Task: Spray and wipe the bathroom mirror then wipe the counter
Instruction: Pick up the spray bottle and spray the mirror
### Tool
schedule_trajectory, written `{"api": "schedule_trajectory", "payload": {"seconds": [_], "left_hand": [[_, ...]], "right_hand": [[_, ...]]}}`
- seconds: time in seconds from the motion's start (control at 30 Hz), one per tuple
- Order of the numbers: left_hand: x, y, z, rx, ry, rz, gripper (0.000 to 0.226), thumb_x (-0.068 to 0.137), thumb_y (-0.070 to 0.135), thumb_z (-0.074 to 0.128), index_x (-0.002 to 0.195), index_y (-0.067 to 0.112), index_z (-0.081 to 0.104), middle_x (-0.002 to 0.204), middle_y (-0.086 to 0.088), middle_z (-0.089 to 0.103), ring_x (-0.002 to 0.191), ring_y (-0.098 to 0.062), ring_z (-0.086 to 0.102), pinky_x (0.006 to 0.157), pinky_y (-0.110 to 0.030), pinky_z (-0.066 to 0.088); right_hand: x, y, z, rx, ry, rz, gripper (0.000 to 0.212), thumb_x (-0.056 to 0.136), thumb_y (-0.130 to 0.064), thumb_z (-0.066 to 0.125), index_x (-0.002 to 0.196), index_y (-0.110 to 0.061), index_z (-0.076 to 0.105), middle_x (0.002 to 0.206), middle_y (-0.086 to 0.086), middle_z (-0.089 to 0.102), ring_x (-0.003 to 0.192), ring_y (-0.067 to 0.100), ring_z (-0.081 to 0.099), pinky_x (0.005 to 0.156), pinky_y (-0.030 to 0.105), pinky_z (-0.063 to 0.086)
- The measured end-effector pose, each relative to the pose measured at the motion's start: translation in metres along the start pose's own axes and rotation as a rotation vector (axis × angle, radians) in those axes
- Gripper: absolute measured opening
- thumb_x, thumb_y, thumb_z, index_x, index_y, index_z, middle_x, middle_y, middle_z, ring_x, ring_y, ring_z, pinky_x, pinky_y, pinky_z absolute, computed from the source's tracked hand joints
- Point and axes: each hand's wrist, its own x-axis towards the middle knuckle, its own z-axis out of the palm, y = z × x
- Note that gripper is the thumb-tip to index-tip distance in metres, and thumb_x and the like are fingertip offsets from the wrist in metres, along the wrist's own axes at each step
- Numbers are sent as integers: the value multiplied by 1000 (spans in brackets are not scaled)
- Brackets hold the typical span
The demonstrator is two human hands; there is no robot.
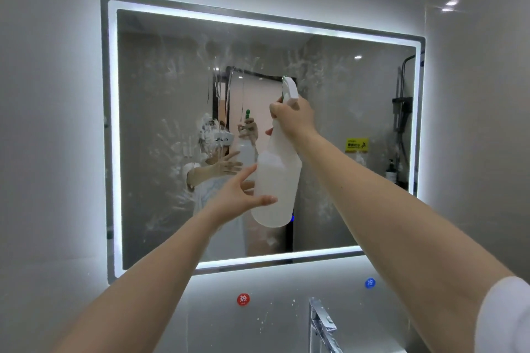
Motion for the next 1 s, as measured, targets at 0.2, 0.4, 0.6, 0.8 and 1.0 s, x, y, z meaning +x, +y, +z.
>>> {"api": "schedule_trajectory", "payload": {"seconds": [0.2, 0.4, 0.6, 0.8, 1.0], "left_hand": [[17, -2, -2, -34, -24, 9, 93, 71, 17, 82, 147, 29, 29, 119, 1, 59, 89, 2, 61, 63, -9, 48], [20, -15, 7, -44, -74, -10, 99, 64, 27, 84, 147, 33, 29, 126, 1, 61, 107, -11, 62, 91, -28, 49], [27, -6, 23, -51, -61, -12, 90, 73, 20, 80, 145, 33, 29, 118, 5, 63, 100, -5, 63, 73, -16, 51], [35, 3, 59, -58, -14, -2, 89, 73, 17, 81, 145, 32, 31, 112, 6, 65, 97, -1, 63, 66, -11, 49], [43, 9, 88, -63, -32, -2, 88, 73, 16, 81, 144, 32, 32, 110, 7, 65, 93, 2, 64, 63, -9, 49]], "right_hand": [[14, 4, 4, -12, 59, -30, 12, 73, -5, 52, 72, -15, 45, 73, 9, 50, 71, 40, 59, 72, 48, 52], [11, 31, -2, -33, 138, -38, 5, 66, -15, 50, 66, -14, 45, 65, 7, 53, 74, 43, 65, 68, 47, 54], [27, 42, -21, 15, 125, 33, 18, 69, -18, 53, 86, -12, 57, 82, 13, 65, 78, 34, 70, 59, 29, 51], [34, 51, -49, -26, 100, -26, 7, 64, -18, 52, 68, -15, 47, 65, 1, 53, 78, 38, 69, 60, 32, 47], [31, 59, -83, 30, 103, -17, 5, 66, -14, 51, 69, -16, 48, 69, 5, 57, 82, 42, 67, 74, 48, 56]]}}
